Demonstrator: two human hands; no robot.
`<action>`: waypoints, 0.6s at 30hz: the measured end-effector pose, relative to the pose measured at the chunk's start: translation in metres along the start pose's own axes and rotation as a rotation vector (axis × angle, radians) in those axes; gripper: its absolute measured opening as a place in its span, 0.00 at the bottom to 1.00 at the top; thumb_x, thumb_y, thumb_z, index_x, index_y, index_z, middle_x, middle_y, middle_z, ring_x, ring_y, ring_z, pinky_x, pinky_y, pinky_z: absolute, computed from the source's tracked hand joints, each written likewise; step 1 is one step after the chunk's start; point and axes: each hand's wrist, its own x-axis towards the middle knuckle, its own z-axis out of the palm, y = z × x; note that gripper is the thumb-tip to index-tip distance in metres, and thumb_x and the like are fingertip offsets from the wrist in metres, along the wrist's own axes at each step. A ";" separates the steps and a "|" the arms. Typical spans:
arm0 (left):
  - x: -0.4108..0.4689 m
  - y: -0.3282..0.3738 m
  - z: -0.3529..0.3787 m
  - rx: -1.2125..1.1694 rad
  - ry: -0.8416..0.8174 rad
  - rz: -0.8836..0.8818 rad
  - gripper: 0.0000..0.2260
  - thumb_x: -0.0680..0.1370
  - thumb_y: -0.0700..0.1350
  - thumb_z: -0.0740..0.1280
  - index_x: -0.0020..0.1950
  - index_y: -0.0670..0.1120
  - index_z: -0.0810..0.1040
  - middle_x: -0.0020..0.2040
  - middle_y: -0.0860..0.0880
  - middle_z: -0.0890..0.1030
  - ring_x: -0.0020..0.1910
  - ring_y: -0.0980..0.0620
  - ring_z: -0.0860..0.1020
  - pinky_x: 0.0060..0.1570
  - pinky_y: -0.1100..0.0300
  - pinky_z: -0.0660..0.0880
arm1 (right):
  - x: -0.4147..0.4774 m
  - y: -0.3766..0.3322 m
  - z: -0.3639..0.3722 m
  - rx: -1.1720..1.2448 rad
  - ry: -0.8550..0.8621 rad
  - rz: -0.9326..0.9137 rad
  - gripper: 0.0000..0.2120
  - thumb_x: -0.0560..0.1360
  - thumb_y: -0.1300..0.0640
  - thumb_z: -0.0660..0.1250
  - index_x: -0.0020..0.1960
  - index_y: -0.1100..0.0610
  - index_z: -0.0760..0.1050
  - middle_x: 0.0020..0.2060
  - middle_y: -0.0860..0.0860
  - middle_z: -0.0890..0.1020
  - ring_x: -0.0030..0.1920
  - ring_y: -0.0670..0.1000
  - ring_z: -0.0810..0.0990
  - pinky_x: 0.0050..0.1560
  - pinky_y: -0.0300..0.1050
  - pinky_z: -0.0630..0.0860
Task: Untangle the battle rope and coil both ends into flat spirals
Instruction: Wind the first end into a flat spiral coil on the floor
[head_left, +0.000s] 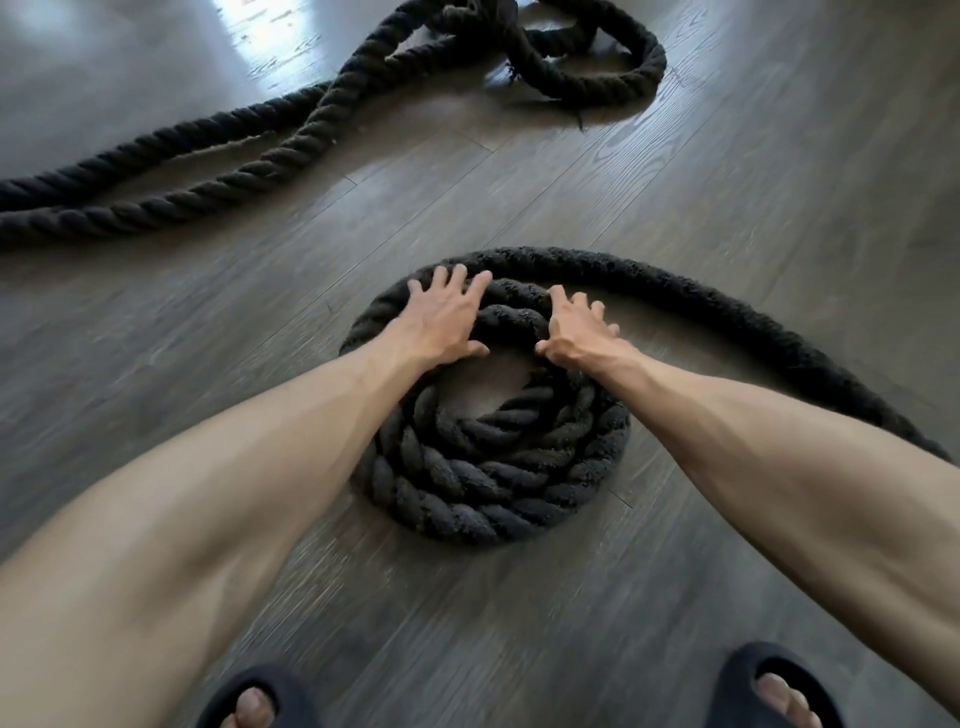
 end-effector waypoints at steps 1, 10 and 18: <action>0.002 0.005 0.004 -0.005 -0.039 0.012 0.45 0.72 0.62 0.71 0.79 0.48 0.50 0.77 0.39 0.58 0.75 0.36 0.58 0.68 0.31 0.61 | 0.002 0.000 0.000 -0.025 -0.011 -0.042 0.35 0.76 0.55 0.71 0.76 0.50 0.57 0.73 0.58 0.65 0.73 0.63 0.62 0.66 0.68 0.65; -0.013 0.011 0.029 0.124 0.115 -0.067 0.39 0.71 0.73 0.60 0.68 0.42 0.68 0.72 0.35 0.61 0.70 0.32 0.61 0.60 0.30 0.64 | 0.009 0.002 -0.003 -0.208 -0.054 -0.372 0.36 0.74 0.46 0.73 0.76 0.48 0.62 0.66 0.56 0.70 0.69 0.61 0.67 0.64 0.63 0.69; -0.015 0.002 0.031 0.032 0.043 -0.225 0.41 0.75 0.70 0.57 0.75 0.41 0.54 0.70 0.31 0.63 0.66 0.31 0.65 0.56 0.31 0.70 | 0.018 0.097 -0.017 -0.071 0.262 0.139 0.38 0.76 0.27 0.50 0.74 0.54 0.63 0.71 0.64 0.67 0.71 0.67 0.65 0.68 0.72 0.62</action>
